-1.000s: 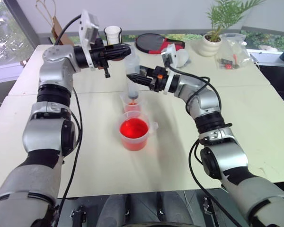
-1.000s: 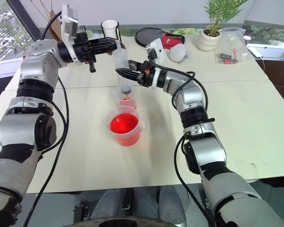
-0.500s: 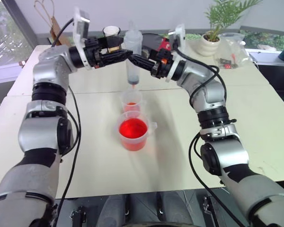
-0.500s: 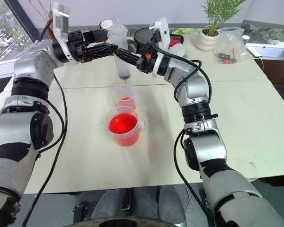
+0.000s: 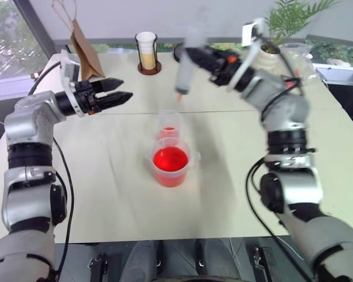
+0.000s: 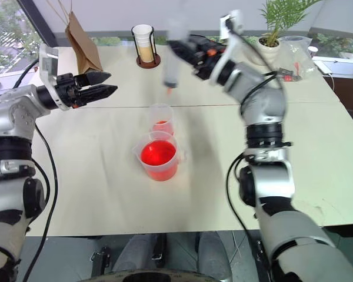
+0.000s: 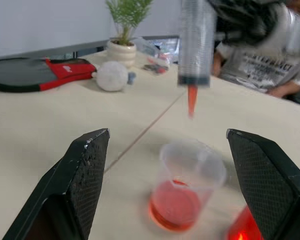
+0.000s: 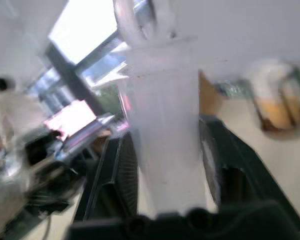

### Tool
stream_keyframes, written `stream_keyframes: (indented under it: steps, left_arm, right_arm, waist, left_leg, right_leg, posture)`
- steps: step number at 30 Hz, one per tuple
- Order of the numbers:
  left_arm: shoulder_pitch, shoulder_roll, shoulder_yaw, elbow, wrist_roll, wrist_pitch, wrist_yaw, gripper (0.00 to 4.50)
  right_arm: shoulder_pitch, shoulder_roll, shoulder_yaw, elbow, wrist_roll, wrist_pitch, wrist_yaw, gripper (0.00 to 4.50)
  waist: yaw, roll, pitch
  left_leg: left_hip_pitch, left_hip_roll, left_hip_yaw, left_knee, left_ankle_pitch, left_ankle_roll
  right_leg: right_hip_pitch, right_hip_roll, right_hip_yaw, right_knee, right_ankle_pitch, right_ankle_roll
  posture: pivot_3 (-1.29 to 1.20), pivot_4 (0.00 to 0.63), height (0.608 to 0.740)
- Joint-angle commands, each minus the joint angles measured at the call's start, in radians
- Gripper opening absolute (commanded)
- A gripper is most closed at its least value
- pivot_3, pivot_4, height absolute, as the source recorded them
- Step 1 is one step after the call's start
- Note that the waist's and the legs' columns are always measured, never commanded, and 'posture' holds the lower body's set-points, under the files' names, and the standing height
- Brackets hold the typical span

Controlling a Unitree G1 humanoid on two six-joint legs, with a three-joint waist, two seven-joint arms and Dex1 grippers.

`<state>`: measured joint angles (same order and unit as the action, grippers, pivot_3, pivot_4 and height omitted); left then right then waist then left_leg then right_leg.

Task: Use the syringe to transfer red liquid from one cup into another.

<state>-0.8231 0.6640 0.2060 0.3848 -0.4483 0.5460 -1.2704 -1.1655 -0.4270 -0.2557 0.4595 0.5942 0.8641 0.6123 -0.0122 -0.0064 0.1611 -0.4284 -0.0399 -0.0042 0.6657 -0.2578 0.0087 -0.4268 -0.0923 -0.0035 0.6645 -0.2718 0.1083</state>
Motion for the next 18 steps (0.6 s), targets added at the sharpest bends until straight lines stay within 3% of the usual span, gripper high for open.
stream_keyframes:
  steps: [1, 4, 8, 18]
  left_arm:
    - [0.051, 0.025, 0.009, -0.218, -0.058, 0.066, 0.043, 3.83]
    - [0.101, 0.025, -0.002, -0.352, -0.111, 0.136, 0.065, 3.83]
    - [0.182, 0.006, -0.020, -0.411, -0.121, 0.155, 0.110, 3.83]
    - [0.324, 0.087, -0.071, -0.496, -0.135, 0.176, 0.086, 3.83]
  right_arm:
    - [-0.065, -0.143, -0.045, 0.034, 0.016, 0.275, -0.070, 1.40]
    - [-0.022, -0.247, -0.010, 0.062, 0.002, 0.504, -0.072, 1.40]
    - [0.095, -0.245, -0.081, 0.042, -0.007, 0.709, -0.146, 1.40]
    - [0.307, -0.214, -0.131, -0.009, 0.124, 0.750, -0.334, 1.40]
  waist:
    - [0.002, 0.000, 0.000]
    - [-0.001, 0.000, 0.000]
    - [-0.008, 0.001, -0.001]
    - [0.000, 0.001, 0.000]
  left_leg:
    - [0.000, 0.000, 0.000, -0.001, 0.000, 0.000]
    - [0.000, 0.000, 0.000, -0.002, -0.002, 0.004]
    - [0.001, 0.001, 0.001, -0.003, -0.003, 0.005]
    - [0.001, 0.001, 0.003, -0.002, -0.003, 0.005]
  right_leg:
    - [0.000, 0.000, 0.000, -0.001, 0.000, 0.000]
    - [0.000, -0.001, 0.000, -0.003, 0.000, 0.000]
    - [0.002, -0.001, 0.000, -0.005, 0.000, 0.000]
    - [0.001, 0.000, 0.000, -0.003, 0.000, 0.000]
  posture:
    - [0.00, 0.150, 0.740]
    - [0.00, 0.150, 0.740]
    - [0.00, 0.150, 0.740]
    - [0.00, 0.150, 0.740]
